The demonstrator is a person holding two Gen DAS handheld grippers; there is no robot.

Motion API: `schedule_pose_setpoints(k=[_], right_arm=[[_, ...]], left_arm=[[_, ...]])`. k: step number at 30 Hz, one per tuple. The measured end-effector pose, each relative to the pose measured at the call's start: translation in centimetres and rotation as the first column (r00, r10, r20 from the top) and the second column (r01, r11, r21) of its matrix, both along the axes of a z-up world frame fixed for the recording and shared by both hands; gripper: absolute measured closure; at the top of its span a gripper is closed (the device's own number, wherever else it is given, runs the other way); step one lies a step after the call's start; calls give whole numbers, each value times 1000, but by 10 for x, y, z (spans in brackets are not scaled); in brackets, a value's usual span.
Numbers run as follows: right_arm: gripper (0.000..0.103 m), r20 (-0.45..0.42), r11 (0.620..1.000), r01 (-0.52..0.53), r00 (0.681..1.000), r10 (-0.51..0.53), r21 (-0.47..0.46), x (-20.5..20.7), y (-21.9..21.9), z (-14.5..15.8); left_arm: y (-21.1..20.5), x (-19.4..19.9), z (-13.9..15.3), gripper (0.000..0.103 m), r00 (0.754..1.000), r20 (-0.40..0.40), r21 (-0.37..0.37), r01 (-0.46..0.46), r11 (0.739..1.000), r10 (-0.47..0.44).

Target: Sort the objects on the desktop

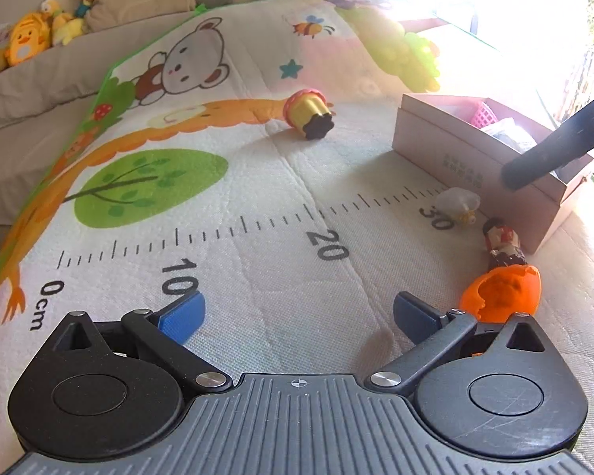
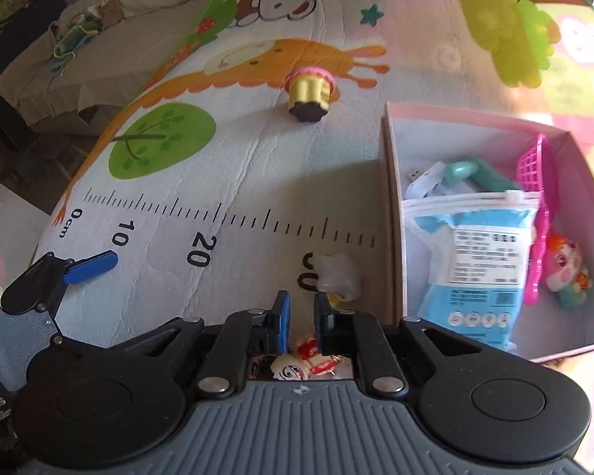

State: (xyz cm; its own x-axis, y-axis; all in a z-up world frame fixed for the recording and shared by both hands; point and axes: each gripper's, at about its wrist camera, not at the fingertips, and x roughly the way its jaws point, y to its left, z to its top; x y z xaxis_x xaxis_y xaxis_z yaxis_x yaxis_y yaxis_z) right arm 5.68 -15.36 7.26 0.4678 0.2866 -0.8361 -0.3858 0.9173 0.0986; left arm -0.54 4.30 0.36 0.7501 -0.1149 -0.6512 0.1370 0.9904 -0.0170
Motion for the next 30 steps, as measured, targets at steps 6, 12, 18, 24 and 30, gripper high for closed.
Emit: schedule_pose_setpoints(k=[6,12,18,24,30], right_arm=[[60,244,938,340,906,-346,68,-37,-101,28],[38,270,773,605,725,-634,191,9,-210,-14],[56,151,789,522,795,-587,324,41,-221,-43],[63,157,832,471,834,-528,295,38,-205,-47],[62,120,848,429,867,-483,312,32,-211,-48]], left_arm=[[2,0,4,0,1000,-13,-2,-14,1000,14],[-13,-9,26,0,997,37,-41,65,997,-63],[-51,-1,35,0,973,66,-1,223,975,-223],[-96,44,26,0,900,60,-43,435,899,-433],[-124,78,7,0,833,6,-50,553,832,-554]])
